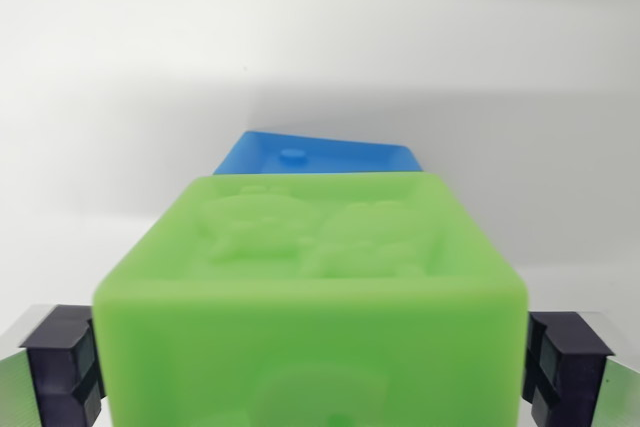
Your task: Stack cube
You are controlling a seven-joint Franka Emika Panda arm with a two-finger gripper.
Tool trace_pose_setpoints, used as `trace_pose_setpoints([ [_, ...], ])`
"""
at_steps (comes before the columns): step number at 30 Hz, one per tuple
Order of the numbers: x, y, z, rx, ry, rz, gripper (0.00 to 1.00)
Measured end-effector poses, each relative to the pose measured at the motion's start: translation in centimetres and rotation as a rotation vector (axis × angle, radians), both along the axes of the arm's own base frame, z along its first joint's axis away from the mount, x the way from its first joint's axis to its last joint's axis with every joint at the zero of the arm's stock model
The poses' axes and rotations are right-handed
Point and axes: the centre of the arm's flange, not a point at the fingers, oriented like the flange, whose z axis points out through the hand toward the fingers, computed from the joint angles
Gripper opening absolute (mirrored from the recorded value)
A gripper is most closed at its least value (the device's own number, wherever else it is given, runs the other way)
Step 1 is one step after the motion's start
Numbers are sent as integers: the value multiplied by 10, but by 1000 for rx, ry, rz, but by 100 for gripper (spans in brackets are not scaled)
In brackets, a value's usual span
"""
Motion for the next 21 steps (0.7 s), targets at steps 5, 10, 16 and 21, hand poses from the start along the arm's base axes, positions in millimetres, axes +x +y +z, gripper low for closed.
trace_pose_setpoints([
  [5,0,0,2,0,-1,0,100],
  [10,1,0,10,0,-3,0,100],
  [16,1,0,24,-1,-4,0,100],
  [21,1,0,37,-2,-4,0,100],
])
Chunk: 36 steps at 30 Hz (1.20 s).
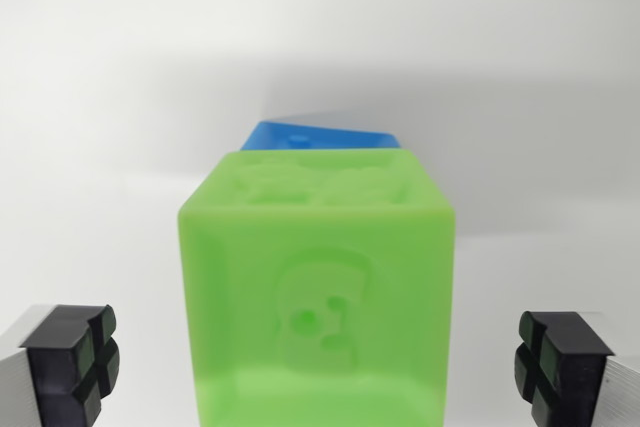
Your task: Stack cube
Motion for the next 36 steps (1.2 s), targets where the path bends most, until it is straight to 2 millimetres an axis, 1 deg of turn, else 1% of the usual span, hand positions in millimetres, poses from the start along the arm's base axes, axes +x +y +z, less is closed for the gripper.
trace_pose_setpoints([
  [8,0,0,26,-1,-1,0,100],
  [16,-1,0,59,-2,-2,0,100],
  [21,-1,0,77,-3,-2,0,100],
  [36,-1,0,143,-4,-3,1,100],
])
